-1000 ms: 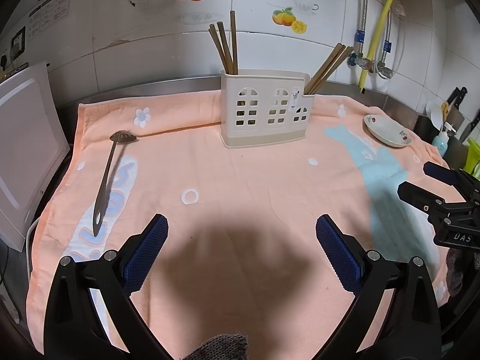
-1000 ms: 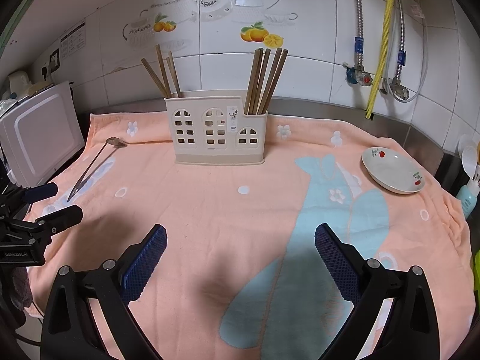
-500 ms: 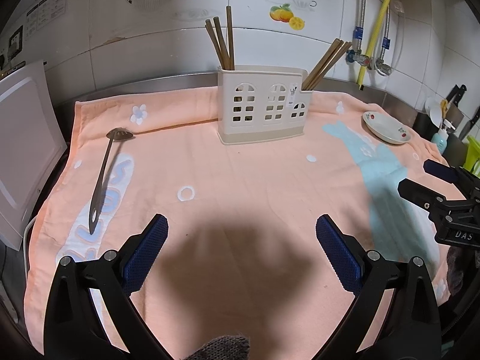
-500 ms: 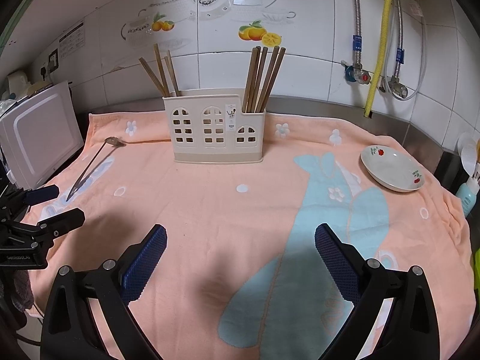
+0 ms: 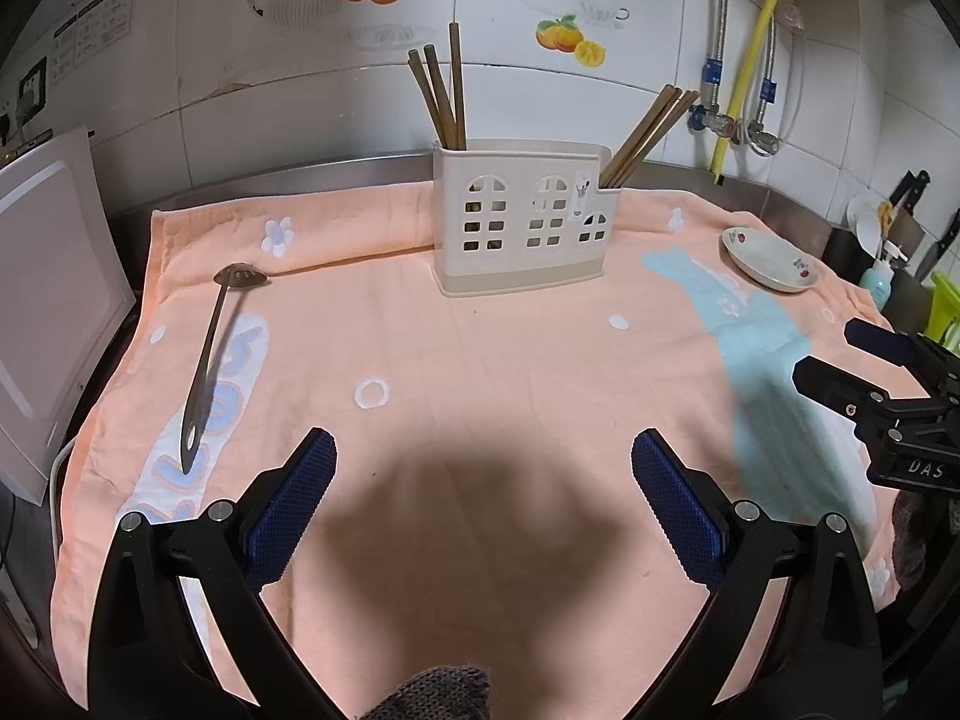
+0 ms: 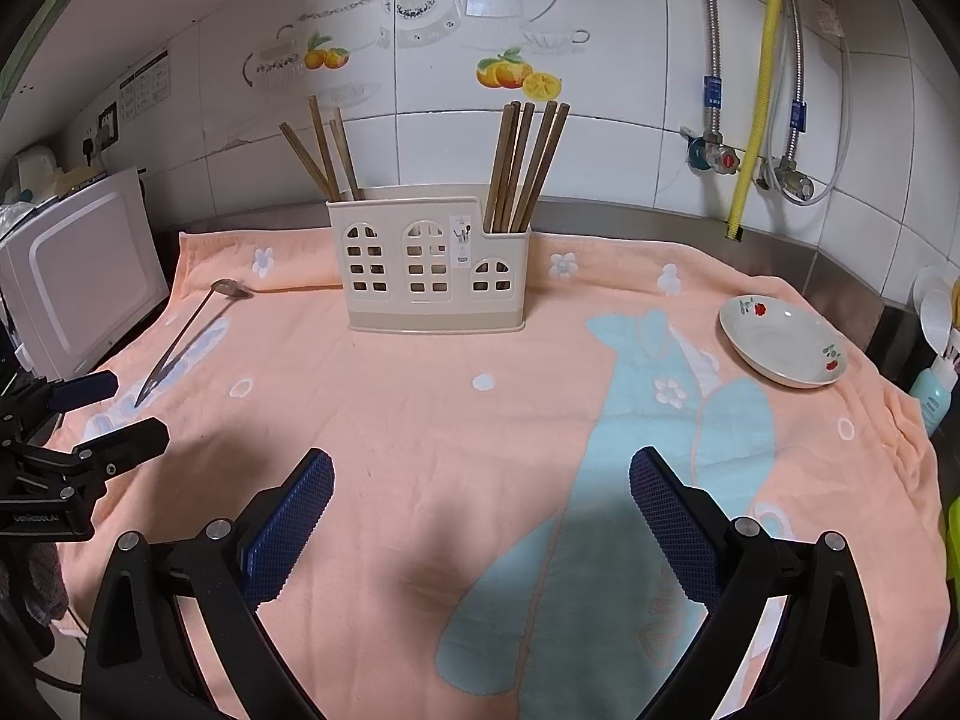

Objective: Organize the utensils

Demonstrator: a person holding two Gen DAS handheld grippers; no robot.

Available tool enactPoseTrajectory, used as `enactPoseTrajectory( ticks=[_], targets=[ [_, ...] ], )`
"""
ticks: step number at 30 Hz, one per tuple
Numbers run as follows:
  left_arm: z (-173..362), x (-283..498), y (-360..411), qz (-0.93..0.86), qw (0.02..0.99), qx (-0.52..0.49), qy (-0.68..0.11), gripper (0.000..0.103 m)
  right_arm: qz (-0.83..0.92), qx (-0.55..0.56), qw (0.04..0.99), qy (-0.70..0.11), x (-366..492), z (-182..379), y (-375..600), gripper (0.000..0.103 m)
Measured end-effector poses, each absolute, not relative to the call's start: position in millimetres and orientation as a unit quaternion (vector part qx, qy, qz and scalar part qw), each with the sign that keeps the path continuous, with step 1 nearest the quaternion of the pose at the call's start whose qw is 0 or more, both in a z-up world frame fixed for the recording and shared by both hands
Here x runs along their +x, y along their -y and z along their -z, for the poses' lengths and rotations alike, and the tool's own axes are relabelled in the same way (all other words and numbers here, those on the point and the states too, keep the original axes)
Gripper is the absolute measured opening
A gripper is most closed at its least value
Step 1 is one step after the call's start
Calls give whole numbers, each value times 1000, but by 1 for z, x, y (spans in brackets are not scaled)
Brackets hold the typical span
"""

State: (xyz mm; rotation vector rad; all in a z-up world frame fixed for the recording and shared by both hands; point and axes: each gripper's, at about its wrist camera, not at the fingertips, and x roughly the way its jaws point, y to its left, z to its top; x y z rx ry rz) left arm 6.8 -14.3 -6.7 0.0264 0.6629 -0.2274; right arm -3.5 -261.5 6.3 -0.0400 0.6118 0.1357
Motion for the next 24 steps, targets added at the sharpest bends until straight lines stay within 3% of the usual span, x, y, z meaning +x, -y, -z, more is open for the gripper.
enactPoseTrajectory(
  ticks=[24],
  targets=[
    [-4, 0, 21, 117, 944, 19, -308, 98, -65, -15, 955, -288, -8, -14, 264, 96]
  ],
)
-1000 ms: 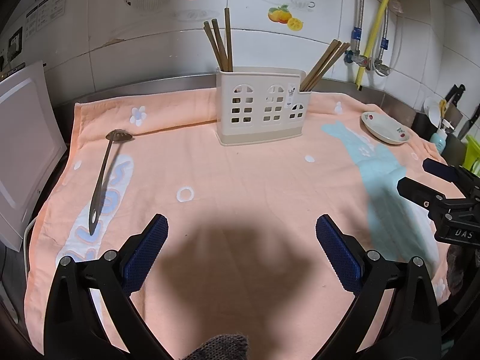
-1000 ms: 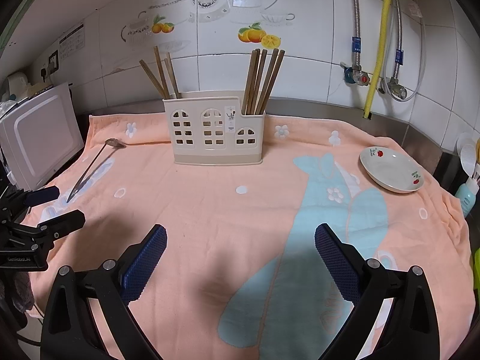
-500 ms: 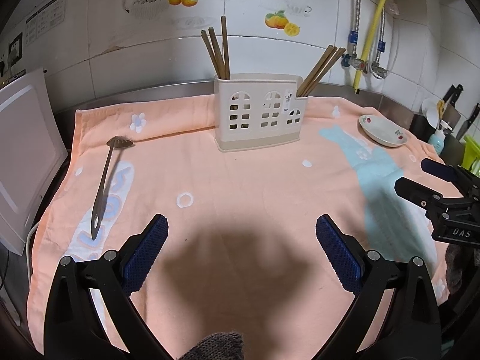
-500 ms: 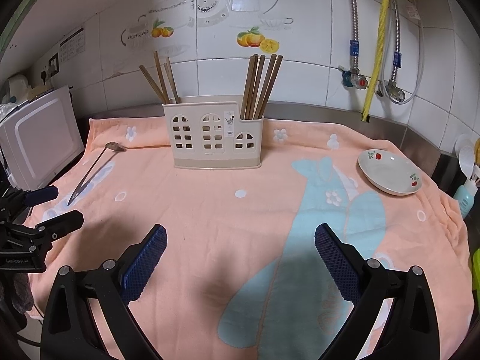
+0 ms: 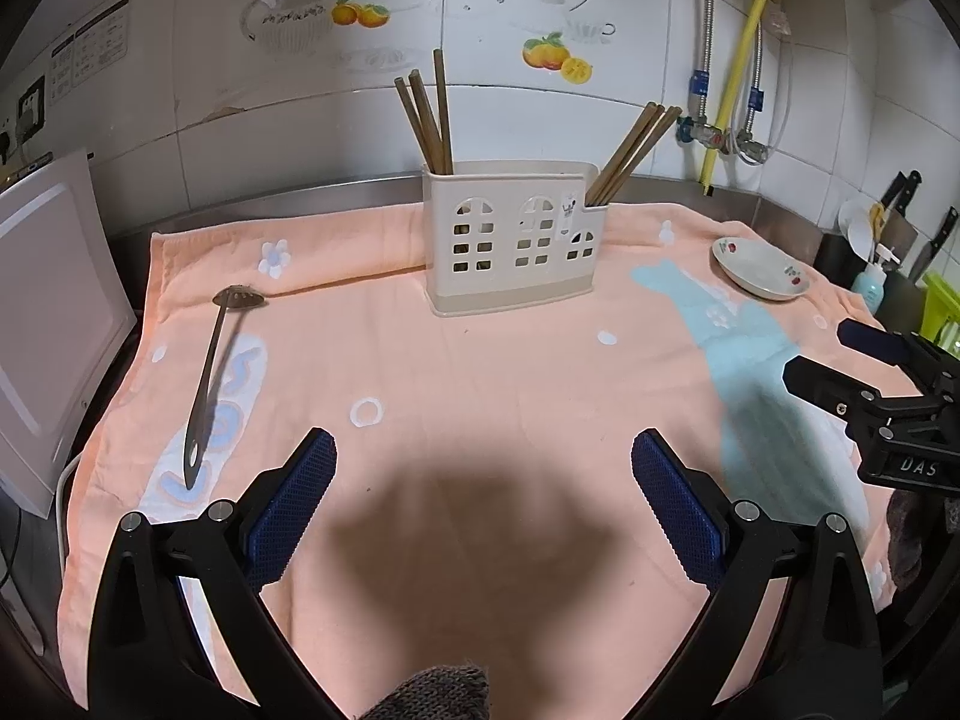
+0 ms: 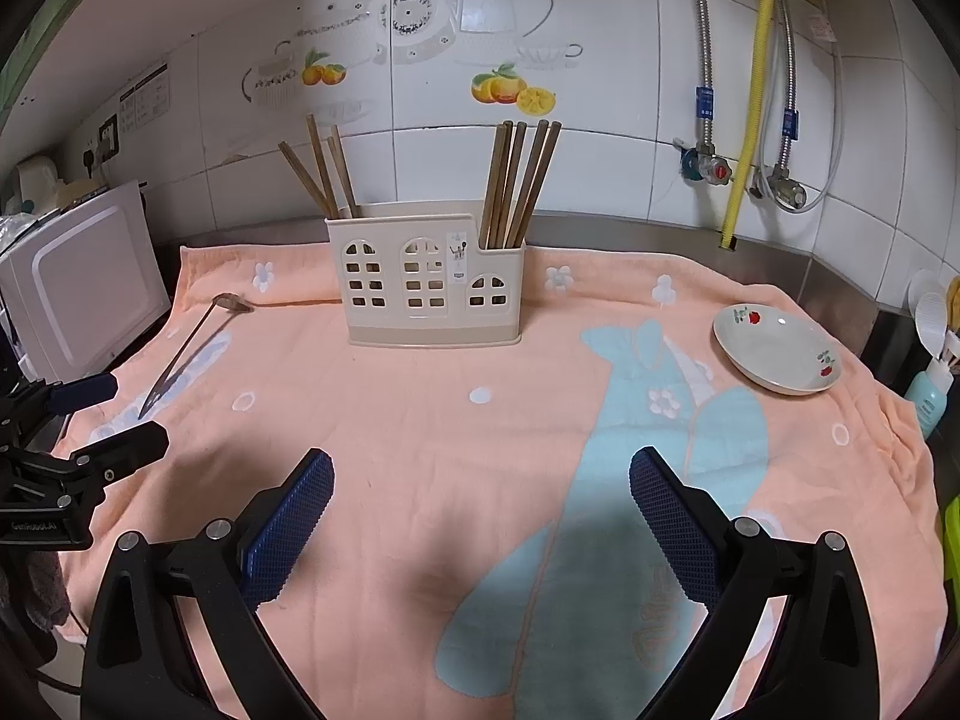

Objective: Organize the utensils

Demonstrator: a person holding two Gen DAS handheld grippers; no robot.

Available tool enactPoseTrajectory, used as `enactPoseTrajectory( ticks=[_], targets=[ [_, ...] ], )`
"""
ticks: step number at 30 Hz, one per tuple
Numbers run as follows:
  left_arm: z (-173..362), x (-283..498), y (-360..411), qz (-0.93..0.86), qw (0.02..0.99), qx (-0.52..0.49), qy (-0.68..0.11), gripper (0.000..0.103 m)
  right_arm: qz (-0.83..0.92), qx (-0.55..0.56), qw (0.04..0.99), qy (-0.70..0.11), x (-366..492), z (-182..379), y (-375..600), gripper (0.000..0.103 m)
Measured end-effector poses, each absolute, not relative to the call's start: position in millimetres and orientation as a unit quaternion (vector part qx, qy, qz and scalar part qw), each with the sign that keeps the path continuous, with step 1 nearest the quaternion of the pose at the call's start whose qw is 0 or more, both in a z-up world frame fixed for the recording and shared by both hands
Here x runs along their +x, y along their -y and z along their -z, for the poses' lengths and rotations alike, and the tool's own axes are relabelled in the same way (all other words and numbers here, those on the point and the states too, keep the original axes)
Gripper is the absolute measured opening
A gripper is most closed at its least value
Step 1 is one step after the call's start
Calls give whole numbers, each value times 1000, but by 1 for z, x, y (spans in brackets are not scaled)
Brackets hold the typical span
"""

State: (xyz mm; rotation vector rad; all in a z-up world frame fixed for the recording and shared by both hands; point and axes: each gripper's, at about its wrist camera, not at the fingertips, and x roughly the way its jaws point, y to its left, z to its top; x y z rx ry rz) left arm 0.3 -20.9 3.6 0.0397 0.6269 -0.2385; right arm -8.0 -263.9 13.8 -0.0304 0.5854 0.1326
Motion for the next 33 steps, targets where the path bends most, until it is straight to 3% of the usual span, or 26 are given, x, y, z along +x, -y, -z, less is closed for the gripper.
enactPoseTrajectory(
  ticks=[33],
  targets=[
    [-6, 1, 18, 106, 948, 20, -300, 98, -68, -15, 957, -283, -10, -16, 262, 96]
  ],
)
